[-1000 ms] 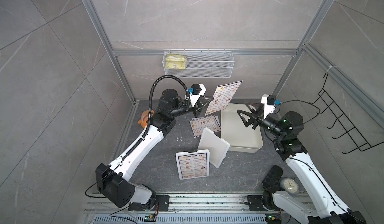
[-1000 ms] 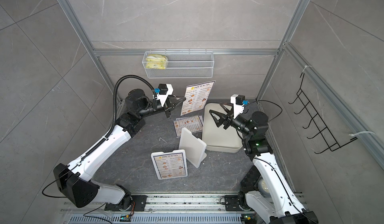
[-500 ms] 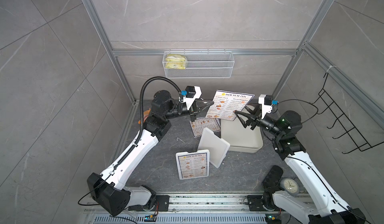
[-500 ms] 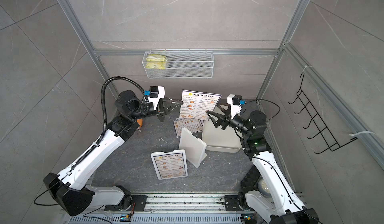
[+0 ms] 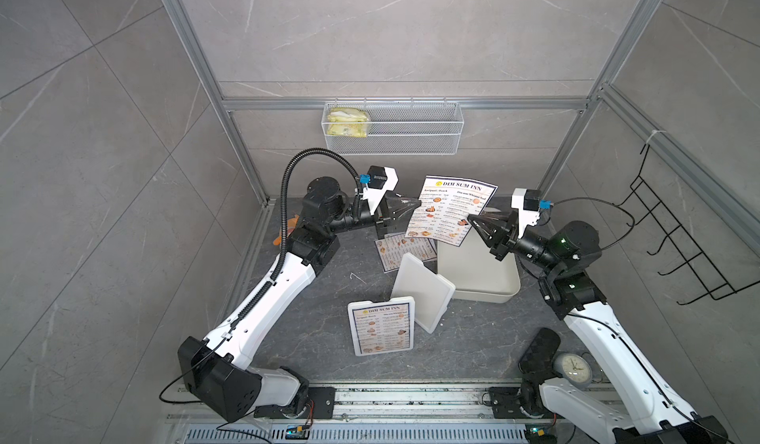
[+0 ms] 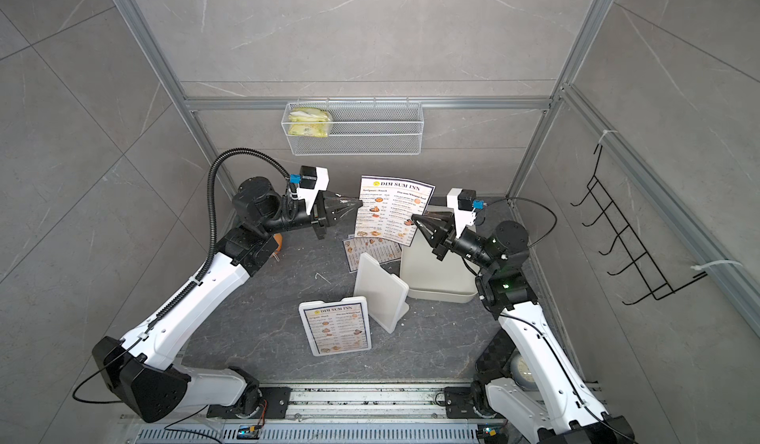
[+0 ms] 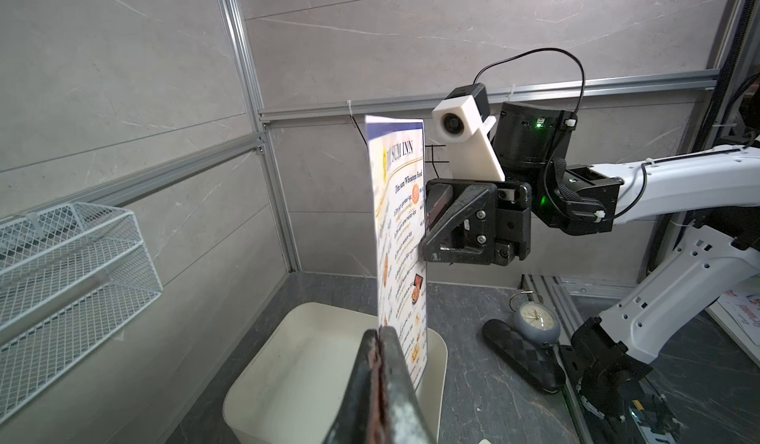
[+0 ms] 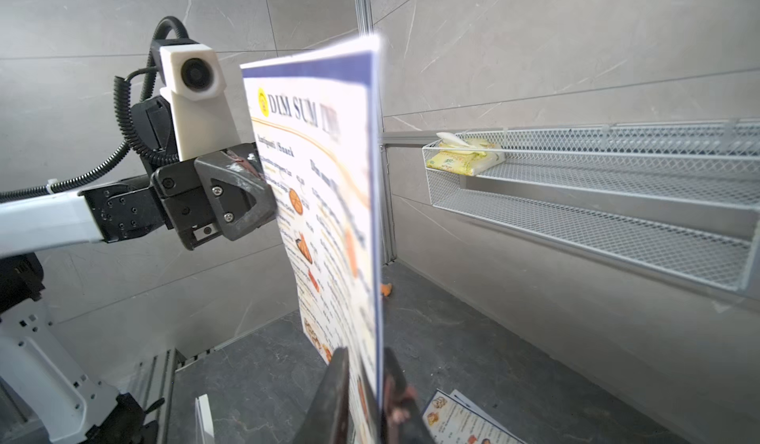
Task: Replace the menus in the menu holders
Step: Pick up the menu from the storage box.
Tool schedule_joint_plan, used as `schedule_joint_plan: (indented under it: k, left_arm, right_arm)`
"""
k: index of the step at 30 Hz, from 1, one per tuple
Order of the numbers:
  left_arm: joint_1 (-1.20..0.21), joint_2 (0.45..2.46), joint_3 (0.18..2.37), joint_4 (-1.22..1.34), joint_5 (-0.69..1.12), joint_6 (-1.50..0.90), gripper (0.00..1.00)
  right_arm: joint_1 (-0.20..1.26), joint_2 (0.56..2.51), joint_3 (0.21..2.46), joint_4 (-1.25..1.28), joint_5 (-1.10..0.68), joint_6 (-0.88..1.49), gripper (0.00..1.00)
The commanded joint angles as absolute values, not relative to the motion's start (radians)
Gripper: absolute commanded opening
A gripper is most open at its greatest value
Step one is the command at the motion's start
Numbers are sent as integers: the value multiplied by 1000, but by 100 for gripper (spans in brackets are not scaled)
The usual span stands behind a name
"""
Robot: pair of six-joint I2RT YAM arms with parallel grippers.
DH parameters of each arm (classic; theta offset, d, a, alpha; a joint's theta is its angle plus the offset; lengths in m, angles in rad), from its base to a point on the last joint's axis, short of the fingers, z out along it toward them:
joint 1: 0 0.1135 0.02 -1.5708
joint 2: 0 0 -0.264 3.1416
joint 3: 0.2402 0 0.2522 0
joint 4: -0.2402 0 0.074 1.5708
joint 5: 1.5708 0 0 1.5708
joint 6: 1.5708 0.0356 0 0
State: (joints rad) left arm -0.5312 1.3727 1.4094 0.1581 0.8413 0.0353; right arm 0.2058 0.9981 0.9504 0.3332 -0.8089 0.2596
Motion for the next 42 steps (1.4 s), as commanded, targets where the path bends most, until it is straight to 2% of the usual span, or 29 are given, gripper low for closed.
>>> schedule_joint_plan:
  k: [1,4,10,16,27,39,42]
  left_arm:
    - [-514,1402,1452,183,876,0,0]
    - [-493,1440,1451,207,883,-21,0]
    - [-446,1522,1426,360,966,-156,0]
    - [-446,1558,1407,408,1050,-189,0]
    - [-447,1649,1349,547,1080,-295,0]
    - [-452,1755,1376,680,1098,-445,0]
    - [-453,1764,1384,686,1101,-456,10]
  right_arm:
    - [220,983,976,301,-835,275,7]
    - [236,982,989,209,-833,261,0]
    - [258,967,980,84,-784,246,0]
    - [270,956,984,-18,-762,214,0]
    - [271,979,1043,-197,-708,116,0]
    - [274,1015,1074,-243,-672,88,0]
    - [274,1019,1088,-263,-670,74,0]
